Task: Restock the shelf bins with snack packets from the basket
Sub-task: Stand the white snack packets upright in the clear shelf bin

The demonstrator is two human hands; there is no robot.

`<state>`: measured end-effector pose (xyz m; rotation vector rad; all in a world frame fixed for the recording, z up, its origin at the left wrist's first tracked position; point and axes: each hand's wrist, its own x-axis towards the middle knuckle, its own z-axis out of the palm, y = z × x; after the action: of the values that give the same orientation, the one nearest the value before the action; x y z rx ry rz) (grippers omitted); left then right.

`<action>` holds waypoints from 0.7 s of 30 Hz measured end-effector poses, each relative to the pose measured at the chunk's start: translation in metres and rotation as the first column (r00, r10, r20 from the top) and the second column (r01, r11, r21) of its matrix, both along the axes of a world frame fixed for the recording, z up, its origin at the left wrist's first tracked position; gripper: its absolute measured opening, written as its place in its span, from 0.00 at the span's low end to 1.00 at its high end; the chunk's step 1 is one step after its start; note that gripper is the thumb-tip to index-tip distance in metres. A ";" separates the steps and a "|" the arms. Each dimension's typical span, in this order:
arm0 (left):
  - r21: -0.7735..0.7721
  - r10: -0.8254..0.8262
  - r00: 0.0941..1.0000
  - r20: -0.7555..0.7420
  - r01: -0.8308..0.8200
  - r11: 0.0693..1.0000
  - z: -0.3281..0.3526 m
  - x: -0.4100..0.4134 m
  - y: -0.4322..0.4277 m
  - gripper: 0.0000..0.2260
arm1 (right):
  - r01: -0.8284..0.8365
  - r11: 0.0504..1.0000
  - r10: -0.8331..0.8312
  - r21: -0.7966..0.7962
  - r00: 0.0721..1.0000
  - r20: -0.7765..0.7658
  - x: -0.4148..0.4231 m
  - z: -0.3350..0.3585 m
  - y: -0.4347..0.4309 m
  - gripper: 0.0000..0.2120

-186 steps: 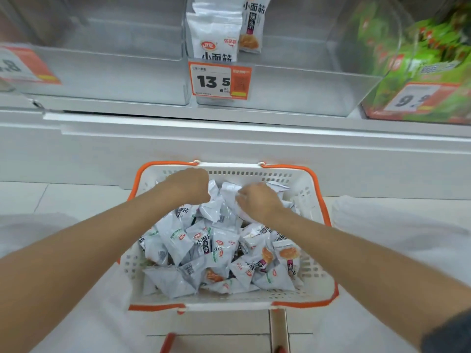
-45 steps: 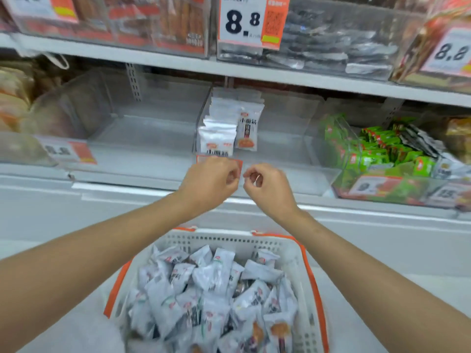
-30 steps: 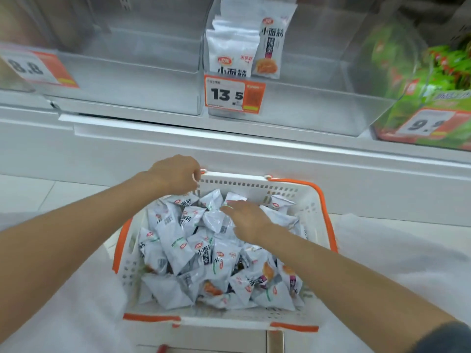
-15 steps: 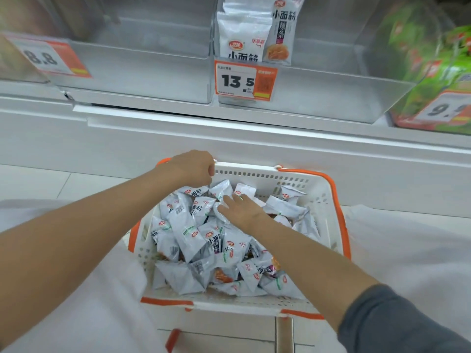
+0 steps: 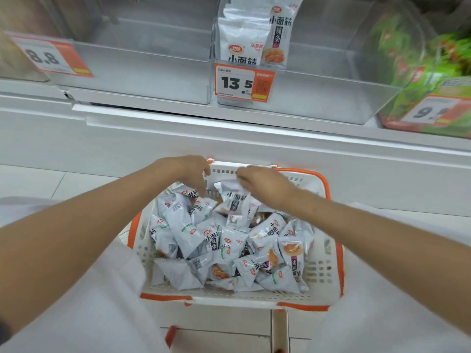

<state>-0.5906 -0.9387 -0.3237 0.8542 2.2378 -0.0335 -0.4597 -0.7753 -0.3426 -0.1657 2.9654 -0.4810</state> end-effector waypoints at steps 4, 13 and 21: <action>0.192 0.055 0.905 0.421 -0.148 0.970 0.008 0.016 0.006 0.48 | 0.222 0.914 -0.243 -0.340 0.970 -0.019 0.005 0.051 0.032 0.05; 0.332 0.065 0.796 0.601 -0.323 0.886 0.016 0.041 0.017 0.32 | 0.264 0.877 -0.330 -0.402 0.938 -0.103 -0.013 0.058 0.028 0.25; 0.447 0.052 0.779 0.624 -0.411 0.794 0.031 0.037 0.020 0.05 | 0.411 0.816 -0.550 -0.407 0.769 -0.327 -0.019 0.068 0.048 0.30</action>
<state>-0.5541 -0.9189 -0.2928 0.7173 1.7312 0.9499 -0.4790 -0.7274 -0.2746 0.5744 3.3249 -1.1194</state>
